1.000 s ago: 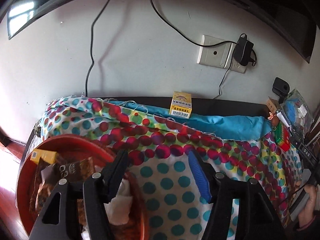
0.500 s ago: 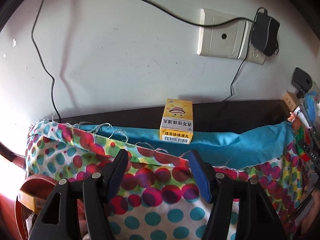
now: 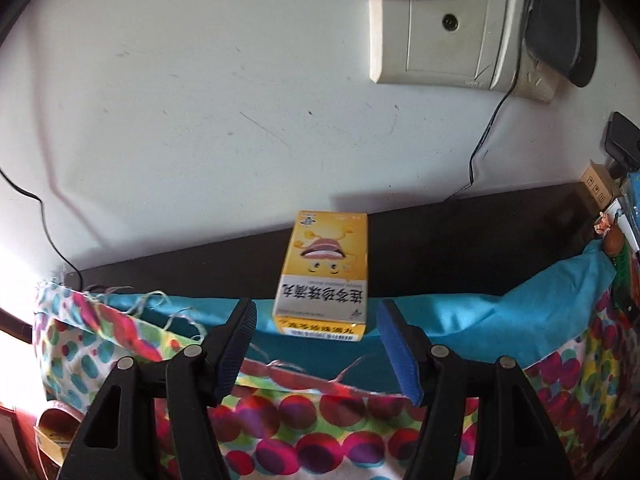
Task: Organize objects
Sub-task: 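Grasp the yellow box with the left gripper while the right grasps the red-green box, then carry the yellow box with the left gripper into the tray while the right lifts the red-green box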
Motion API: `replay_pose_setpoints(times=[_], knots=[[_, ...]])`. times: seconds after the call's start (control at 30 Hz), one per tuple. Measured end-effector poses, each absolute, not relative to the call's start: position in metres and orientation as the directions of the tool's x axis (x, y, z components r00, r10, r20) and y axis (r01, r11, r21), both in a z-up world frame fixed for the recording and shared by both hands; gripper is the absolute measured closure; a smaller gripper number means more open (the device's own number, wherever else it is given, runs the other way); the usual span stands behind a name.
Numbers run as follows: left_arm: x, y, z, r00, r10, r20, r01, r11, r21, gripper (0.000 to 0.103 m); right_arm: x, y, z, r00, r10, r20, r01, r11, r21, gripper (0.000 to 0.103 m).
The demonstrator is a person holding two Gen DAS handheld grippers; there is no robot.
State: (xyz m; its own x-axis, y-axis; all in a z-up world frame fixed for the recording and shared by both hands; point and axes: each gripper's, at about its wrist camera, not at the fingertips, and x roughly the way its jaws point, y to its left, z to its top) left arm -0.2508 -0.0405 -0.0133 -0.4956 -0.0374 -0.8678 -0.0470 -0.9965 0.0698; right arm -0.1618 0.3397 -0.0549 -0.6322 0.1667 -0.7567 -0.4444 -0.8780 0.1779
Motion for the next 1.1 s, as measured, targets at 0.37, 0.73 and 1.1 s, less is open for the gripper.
replay_pose_setpoints(times=[0.37,0.73,1.1], knots=[[-0.271,-0.040,-0.045,-0.432,-0.063,-0.900,-0.025,-0.996,0.081,0.039,-0.156,0.320,-0.041,-0.698,0.187,-0.691,-0.385,-0.912,0.143,0.026],[-0.257,-0.057,-0.057,-0.482,0.012,-0.876,0.012,-1.000,-0.021,0.049,-0.141,0.274,-0.023,-0.776,0.128,-0.618,-0.214,-0.975,0.066,0.027],[-0.186,-0.054,-0.026,-0.568,0.002,-0.823,-0.010,-1.000,0.004,0.050,-0.124,0.224,-0.009,-0.789,0.049,-0.613,-0.081,-0.996,0.025,0.028]])
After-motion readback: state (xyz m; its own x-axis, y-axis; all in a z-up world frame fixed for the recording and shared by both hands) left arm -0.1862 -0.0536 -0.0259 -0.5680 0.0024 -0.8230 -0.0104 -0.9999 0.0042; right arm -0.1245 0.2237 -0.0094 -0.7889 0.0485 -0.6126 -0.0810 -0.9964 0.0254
